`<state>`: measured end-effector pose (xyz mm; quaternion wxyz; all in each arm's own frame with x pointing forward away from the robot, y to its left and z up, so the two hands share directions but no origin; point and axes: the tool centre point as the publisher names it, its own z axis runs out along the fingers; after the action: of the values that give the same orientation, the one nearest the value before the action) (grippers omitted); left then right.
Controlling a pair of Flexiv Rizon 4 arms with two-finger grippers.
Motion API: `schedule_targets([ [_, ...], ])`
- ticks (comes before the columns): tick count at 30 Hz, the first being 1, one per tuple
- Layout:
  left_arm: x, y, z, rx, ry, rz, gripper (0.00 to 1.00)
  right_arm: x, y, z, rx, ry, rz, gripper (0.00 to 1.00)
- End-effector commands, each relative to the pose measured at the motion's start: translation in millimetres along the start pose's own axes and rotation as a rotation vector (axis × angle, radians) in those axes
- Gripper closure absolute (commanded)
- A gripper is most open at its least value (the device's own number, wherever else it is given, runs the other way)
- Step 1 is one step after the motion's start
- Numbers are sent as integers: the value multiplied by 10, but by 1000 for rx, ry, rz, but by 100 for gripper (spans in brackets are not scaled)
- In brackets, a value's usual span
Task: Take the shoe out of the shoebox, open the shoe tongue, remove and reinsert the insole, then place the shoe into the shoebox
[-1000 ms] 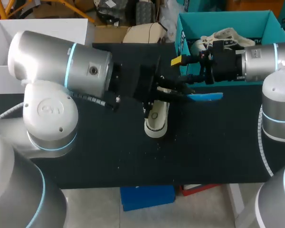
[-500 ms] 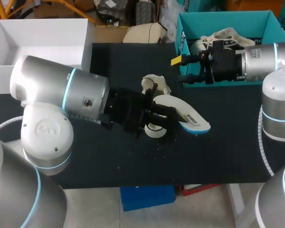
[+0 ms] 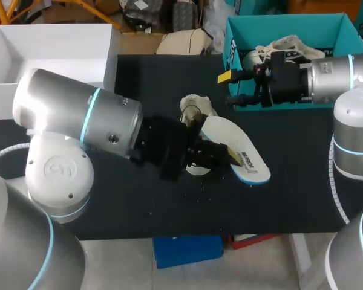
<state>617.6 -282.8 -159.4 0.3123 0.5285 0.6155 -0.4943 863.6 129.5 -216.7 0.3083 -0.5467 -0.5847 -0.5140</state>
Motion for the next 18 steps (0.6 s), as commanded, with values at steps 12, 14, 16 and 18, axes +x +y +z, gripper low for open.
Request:
schedule_targets([
  [12, 660, 409, 28, -48, 7, 500, 100, -6, -6, 13, -3, 1, 0, 0],
  [14, 714, 508, -17, -63, 2, 517, 100, -6, -6, 13, -3, 1, 0, 0],
  [16, 749, 584, -51, -57, -20, 527, 100, -6, -6, 13, -3, 1, 0, 0],
  [18, 785, 673, -76, -65, -22, 548, 100, -6, -6, 13, -3, 1, 0, 0],
])
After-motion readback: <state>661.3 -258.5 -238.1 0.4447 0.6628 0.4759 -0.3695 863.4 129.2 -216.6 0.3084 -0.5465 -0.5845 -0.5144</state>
